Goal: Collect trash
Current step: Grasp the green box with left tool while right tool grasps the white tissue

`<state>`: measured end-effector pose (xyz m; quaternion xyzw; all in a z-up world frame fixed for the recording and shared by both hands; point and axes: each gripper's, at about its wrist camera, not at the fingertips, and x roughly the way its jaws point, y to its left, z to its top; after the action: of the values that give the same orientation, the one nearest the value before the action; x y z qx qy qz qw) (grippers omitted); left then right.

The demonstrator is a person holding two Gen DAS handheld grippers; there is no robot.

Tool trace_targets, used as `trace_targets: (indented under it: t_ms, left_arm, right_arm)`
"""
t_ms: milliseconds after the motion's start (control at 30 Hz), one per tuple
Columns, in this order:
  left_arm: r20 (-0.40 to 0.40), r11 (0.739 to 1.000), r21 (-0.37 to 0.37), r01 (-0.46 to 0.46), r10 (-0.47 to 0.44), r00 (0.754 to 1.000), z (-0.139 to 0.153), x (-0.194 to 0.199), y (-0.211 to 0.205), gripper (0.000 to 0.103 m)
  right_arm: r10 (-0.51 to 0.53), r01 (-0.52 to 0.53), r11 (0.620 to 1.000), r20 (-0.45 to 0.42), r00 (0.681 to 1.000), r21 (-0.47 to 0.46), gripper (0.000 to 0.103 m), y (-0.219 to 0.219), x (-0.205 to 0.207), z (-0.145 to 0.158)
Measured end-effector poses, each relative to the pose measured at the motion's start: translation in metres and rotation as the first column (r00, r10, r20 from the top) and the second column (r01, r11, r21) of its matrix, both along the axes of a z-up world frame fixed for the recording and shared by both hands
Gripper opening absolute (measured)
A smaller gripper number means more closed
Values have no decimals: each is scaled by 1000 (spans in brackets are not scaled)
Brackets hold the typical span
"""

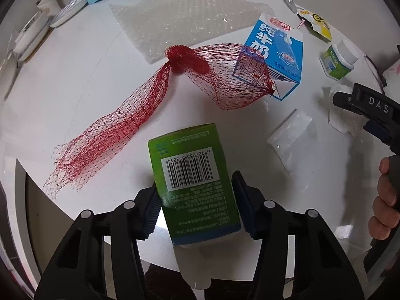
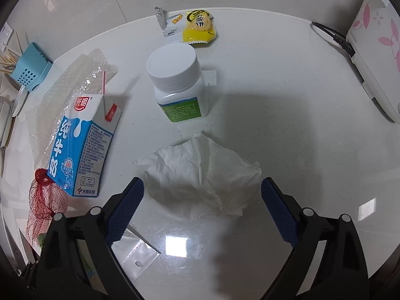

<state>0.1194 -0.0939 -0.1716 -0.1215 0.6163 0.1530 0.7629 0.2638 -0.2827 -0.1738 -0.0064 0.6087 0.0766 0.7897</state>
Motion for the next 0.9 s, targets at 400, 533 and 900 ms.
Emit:
trace_targets:
  t_ms: [400,533,900]
  left_arm:
    - [33,1000,16,4,-5,999,8,0,-2,49]
    - [44,1000,25,9,-10,999,16,-6,-1,49]
    - [79,999,35,30,-33,996,23,-11,2,49]
  right_arm:
    - [17,-17,1000,-20,1000,-25,72,9,0,-8]
    - [17,-17,999,-8,1000,-48,61,10,1,-8]
    - [27,-28,999,-43,999,-25,13,10,7,-1]
